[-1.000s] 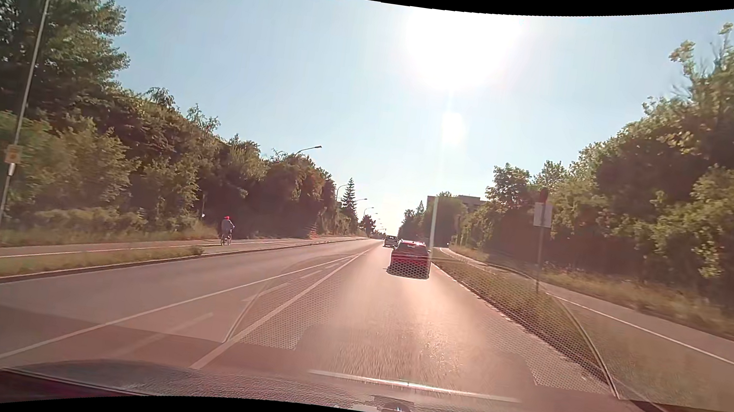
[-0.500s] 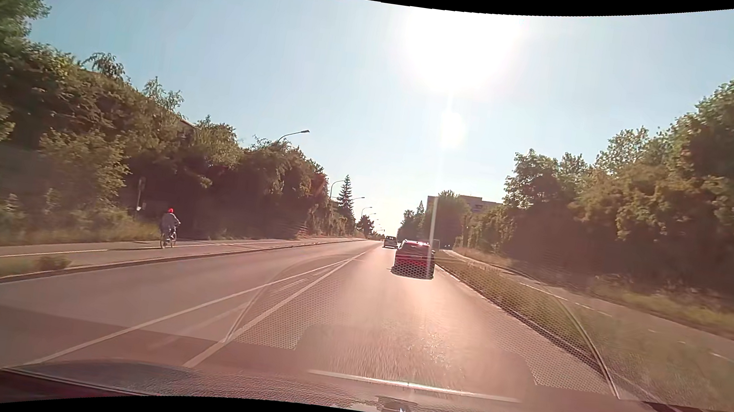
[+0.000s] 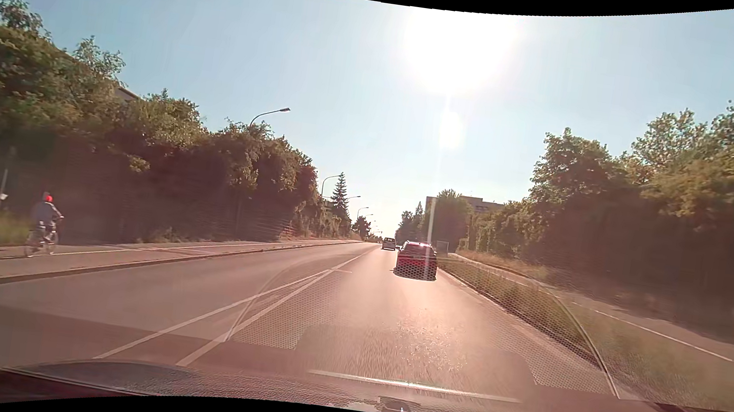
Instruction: Follow the waypoints while adhering to traffic rules and regulations
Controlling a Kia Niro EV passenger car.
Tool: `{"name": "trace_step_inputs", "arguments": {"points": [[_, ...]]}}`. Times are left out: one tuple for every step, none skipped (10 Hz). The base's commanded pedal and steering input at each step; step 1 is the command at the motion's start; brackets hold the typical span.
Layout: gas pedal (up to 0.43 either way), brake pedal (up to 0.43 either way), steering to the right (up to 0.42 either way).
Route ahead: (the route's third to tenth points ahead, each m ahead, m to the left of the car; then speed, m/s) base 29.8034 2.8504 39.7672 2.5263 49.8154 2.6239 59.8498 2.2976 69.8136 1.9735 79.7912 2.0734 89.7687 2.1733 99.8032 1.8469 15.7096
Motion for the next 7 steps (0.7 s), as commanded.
{"name": "trace_step_inputs", "arguments": {"points": [[0.22, 0.006, 0.001], [0.22, 0.0, 0.001], [0.209, 0.006, 0.001], [0.189, 0.006, 0.001], [0.177, 0.006, 0.001], [0.177, 0.006, 0.001], [0.169, 0.006, 0.0]]}}
